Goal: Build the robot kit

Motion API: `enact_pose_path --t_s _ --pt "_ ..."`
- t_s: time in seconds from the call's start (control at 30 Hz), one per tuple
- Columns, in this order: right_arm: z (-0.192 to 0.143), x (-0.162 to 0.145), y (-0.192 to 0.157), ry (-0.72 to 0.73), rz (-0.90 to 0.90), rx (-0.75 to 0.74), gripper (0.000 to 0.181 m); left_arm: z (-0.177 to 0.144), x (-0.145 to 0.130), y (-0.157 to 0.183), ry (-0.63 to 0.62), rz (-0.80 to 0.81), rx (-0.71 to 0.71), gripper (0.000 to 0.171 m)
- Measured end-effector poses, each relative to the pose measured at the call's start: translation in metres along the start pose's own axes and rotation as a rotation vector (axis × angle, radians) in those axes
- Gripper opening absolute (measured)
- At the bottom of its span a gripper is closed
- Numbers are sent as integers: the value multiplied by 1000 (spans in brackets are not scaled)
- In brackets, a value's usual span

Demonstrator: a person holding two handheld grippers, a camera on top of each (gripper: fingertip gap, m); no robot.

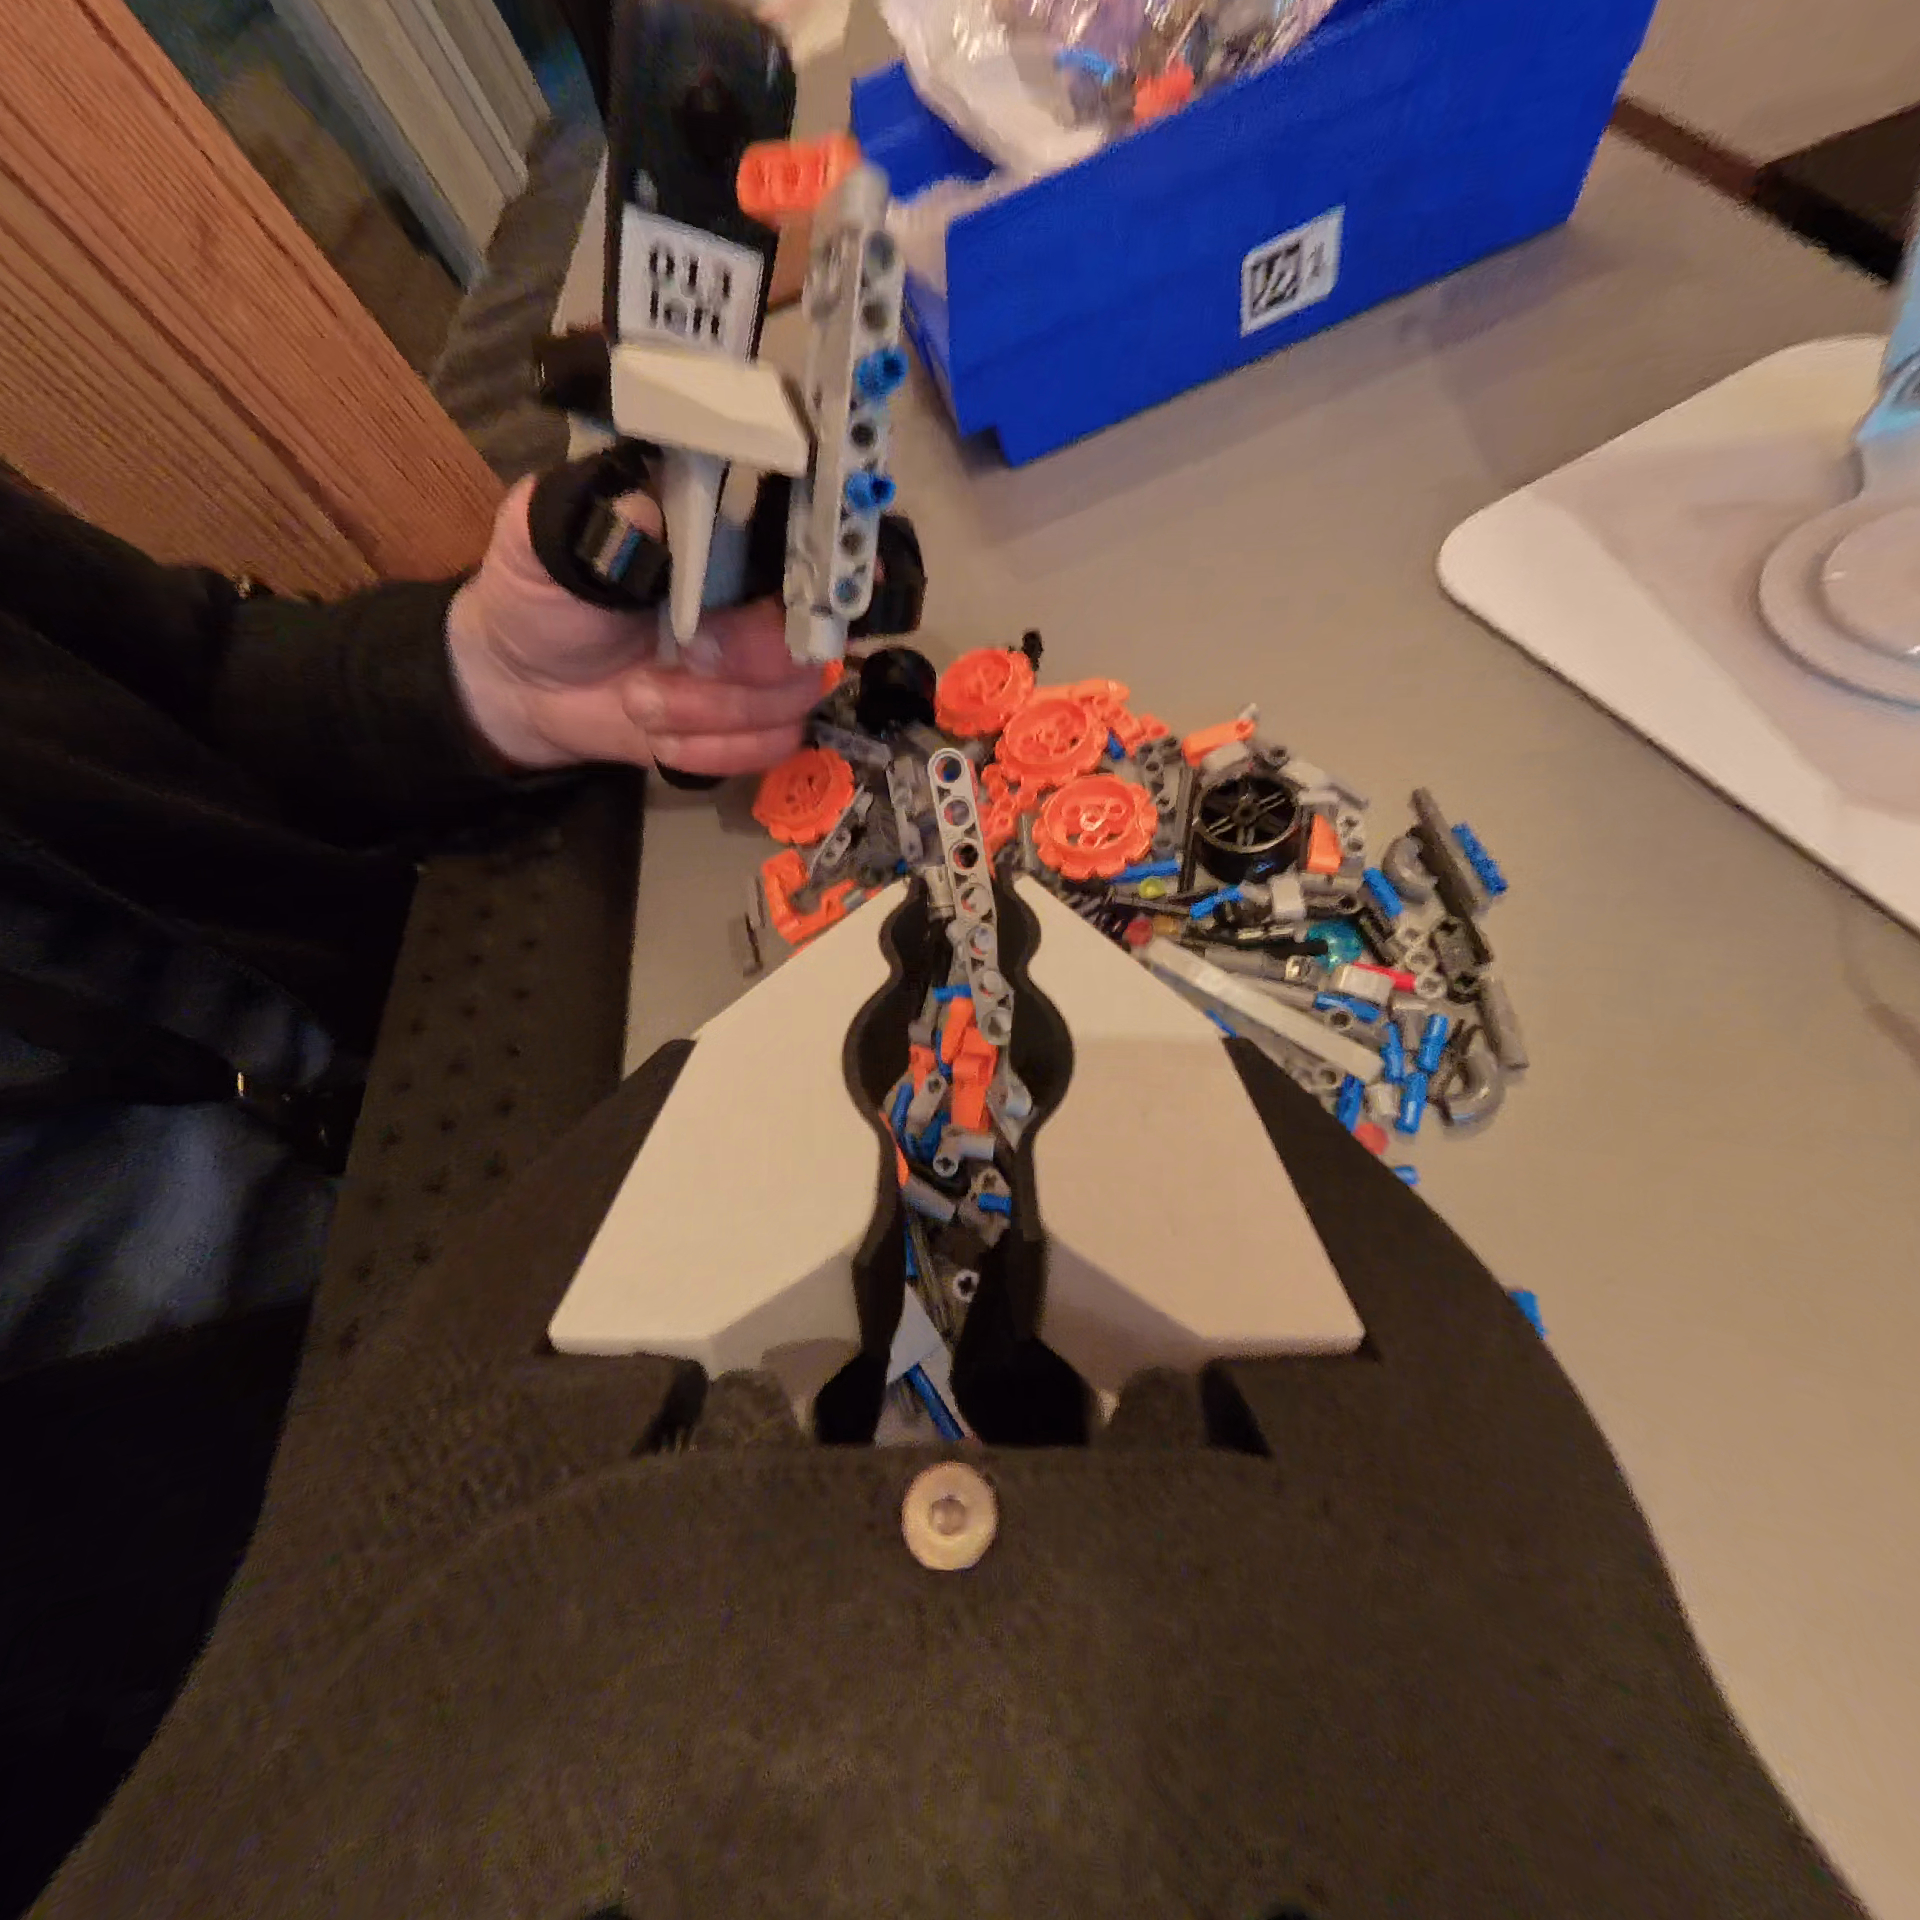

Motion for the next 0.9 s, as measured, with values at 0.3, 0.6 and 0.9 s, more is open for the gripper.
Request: enact_pose_path --t_s 0.3,0.6,0.9 --pt "32 -64 17 -409 -52 -100 11 0 -4 -6 -24 -8 31 5" --pt "32 -73 23 -457 -34 -125 16 0 -4 -4 -26 -5 24 4" --pt "33 -74 23 -487 -113 -139 16 1 -5 -5 -31 -6 25 4"
Point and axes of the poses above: each gripper's, where its closed fingertips meet, z out along the fingers, x out of its top, y = z × x across the jaws, the point moved 2 cm from there along -z, back along the fingers, and after that the axes turned 14 degrees about x, right-handed, at the moved point
